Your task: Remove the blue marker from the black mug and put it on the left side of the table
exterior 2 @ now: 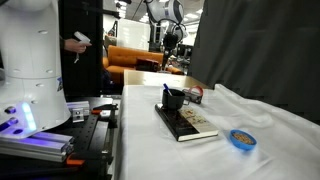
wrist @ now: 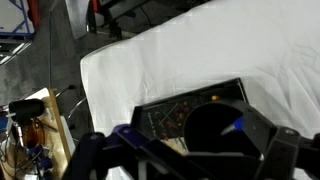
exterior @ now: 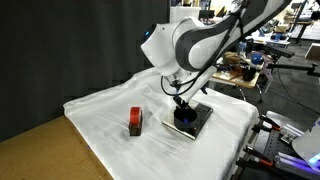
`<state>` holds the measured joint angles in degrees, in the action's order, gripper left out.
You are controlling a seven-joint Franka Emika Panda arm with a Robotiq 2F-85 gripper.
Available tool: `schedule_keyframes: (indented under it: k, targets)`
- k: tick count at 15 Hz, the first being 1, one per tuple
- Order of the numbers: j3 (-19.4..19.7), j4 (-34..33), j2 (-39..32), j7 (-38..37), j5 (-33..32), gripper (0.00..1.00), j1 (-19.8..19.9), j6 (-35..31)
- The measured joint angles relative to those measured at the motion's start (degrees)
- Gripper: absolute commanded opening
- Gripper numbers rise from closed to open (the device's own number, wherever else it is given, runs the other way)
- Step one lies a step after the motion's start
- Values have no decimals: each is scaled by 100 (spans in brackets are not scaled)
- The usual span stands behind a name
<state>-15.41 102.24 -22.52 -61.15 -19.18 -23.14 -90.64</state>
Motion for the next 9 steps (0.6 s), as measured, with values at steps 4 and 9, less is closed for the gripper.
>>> schedule_keyframes:
  k: [4, 9]
  targets:
    - [297, -957, -886, -84, 3, 100, -91, -30]
    - [507, -1942, -1678, -237, 80, 100, -383, 92]
